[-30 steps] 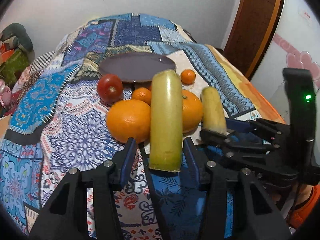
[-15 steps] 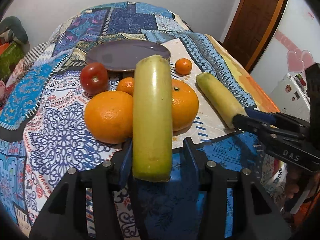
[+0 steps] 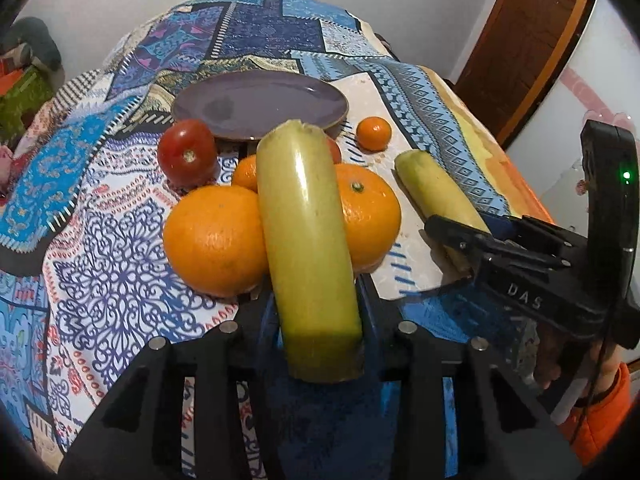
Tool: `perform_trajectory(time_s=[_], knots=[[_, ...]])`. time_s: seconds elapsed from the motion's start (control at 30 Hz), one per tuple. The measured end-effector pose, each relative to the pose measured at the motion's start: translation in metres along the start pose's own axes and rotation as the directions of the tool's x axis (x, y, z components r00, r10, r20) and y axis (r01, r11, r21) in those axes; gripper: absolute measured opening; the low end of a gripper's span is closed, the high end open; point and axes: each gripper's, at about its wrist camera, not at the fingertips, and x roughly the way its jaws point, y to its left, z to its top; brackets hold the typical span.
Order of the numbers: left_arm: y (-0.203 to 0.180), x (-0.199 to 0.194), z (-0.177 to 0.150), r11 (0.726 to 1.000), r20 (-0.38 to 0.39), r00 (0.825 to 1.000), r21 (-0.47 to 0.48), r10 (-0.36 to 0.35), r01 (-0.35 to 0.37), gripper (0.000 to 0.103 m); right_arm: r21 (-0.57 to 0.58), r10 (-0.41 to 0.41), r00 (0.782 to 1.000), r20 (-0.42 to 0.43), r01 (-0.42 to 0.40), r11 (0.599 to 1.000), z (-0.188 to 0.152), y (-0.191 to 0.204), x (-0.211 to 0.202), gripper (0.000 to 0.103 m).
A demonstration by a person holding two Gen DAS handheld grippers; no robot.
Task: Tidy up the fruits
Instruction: 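Close the left tool on one yellow cylinder while the right tool grasps the other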
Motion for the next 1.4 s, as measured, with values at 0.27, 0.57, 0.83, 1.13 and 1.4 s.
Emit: perform_trajectory(time_s=[0.27,0.57,0.83,1.13,1.4], knots=[[0.002,0.006,0.006,0.998,-0.016,1.0,-0.059,-0.016,0.015,0.039,-0.021,-0.003,1.0,0.011,0.004,1.0,0.0,0.0,0.004,0.037],[0.006,-0.013,-0.008,1.0,-0.006,1.0,-0.013,0.013,-0.013,0.034,-0.019,0.052,0.999,0.0,-0.052,0.998,-0.009,0.001,-0.01,0.036],[0.001,-0.022,-0.026,0.997,-0.037,0.999,0.065,0.034,-0.031,0.034,-0.029,0.076,0.997,-0.023,-0.076,0.997,-0.026,0.009,-0.025,0.036],[0.0,-0.006,-0.011,0.999,-0.034,0.999,0.03,0.038,-0.037,0.035,-0.058,0.069,0.997,-0.04,-0.071,0.996,-0.022,0.015,-0.017,0.036],[0.0,-0.006,-0.013,0.999,-0.025,0.999,0.025,0.026,-0.025,0.035,-0.091,0.049,0.998,-0.031,-0.052,0.995,-0.019,0.023,-0.004,0.036]])
